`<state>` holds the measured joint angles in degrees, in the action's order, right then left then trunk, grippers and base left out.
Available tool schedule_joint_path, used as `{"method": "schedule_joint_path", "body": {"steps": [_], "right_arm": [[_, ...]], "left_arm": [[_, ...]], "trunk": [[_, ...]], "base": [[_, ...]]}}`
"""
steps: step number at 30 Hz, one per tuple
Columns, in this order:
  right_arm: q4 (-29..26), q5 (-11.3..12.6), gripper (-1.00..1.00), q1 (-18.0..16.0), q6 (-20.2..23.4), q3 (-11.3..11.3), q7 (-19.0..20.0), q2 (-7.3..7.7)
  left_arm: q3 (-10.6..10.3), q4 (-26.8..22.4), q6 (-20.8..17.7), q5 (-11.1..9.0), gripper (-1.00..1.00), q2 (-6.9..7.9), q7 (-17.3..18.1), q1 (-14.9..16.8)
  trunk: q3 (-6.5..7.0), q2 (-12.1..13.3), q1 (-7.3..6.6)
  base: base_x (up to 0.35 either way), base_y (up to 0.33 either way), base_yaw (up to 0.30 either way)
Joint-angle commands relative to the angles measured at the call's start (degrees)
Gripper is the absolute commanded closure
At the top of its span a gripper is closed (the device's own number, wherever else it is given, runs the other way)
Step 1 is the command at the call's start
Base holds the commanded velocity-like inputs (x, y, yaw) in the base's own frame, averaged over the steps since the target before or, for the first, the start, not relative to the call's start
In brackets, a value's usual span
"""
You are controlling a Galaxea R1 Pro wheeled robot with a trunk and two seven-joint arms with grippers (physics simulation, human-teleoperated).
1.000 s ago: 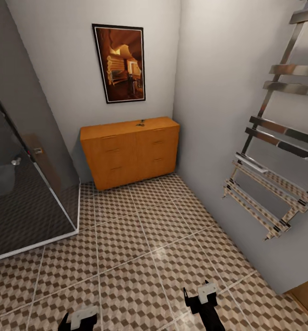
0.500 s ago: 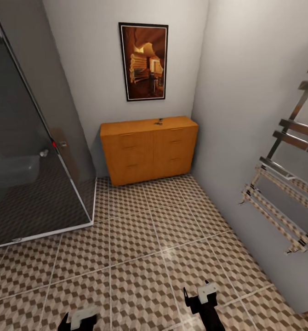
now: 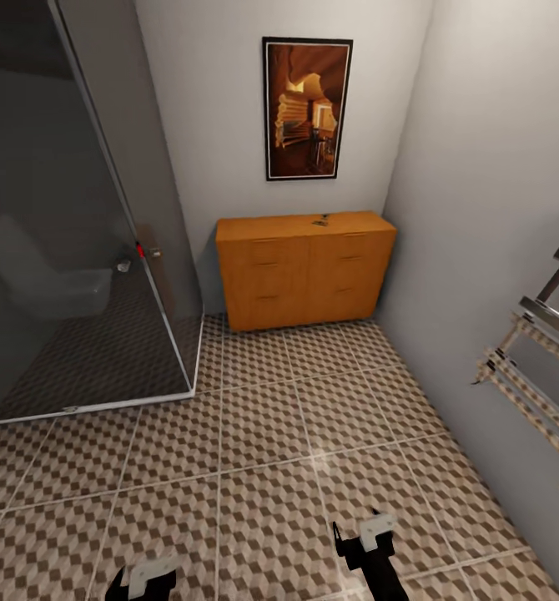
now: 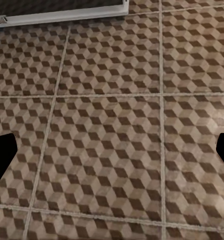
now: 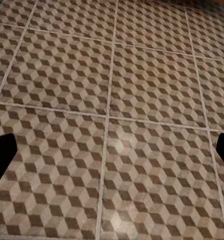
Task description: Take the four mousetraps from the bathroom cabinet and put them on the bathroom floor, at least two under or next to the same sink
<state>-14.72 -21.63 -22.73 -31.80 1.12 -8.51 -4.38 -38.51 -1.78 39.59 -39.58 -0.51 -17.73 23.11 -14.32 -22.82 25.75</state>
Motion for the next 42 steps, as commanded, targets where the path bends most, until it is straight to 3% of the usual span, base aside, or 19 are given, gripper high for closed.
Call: {"method": "schedule_joint_path", "body": {"steps": [1, 26, 42], "right_arm": [[0.04, -0.61, -1.00, -0.03, -0.10, 0.11, -0.45, -0.02], [0.04, -0.69, -1.00, -0.03, -0.10, 0.05, -0.36, 0.03], [0.04, -0.70, -1.00, -0.03, -0.13, 0.07, -0.36, 0.07]], "left_arm": [[-0.47, 0.02, 0.04, 0.03, -1.00, -0.02, -0.55, 0.06], [-0.51, 0.02, 0.04, 0.03, -1.00, -0.06, -0.55, 0.02], [-0.51, 0.09, 0.04, 0.03, -1.00, -0.35, -0.55, 0.04]], "trunk": [[-0.13, -0.10, 0.03], [-0.86, -0.10, 0.03], [-0.91, -0.10, 0.03]], "base": [[0.000, 0.000, 0.248], [0.030, -0.090, 0.244], [0.193, -0.157, 0.005]]}}
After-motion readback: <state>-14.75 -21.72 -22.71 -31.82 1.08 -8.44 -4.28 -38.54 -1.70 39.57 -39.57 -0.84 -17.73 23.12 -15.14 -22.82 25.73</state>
